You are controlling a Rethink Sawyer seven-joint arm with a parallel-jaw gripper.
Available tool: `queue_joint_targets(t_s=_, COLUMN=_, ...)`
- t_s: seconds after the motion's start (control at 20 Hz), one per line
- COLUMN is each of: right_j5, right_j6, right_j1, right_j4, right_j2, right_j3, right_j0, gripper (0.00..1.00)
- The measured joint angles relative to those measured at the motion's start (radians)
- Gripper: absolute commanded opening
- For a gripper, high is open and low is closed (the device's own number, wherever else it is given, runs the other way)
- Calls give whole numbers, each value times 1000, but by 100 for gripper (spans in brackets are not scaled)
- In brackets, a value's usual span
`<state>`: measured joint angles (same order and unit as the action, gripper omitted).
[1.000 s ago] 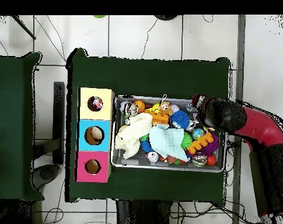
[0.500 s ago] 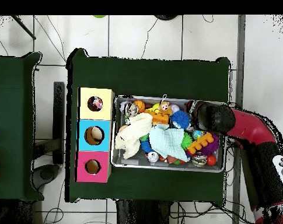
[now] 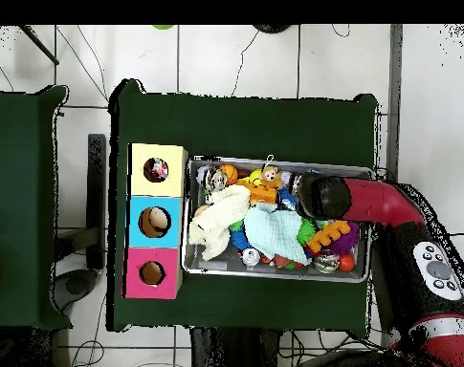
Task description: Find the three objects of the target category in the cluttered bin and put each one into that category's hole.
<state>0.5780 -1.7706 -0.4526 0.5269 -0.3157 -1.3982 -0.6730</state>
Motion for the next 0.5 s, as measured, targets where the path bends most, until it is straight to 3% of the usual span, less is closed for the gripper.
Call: queue_joint_targets(t_s=0.5, right_j5=0, right_j6=0, right_j1=-55, right_j4=10, right_j2=99, right_j3=0, right_j0=82, gripper=100)
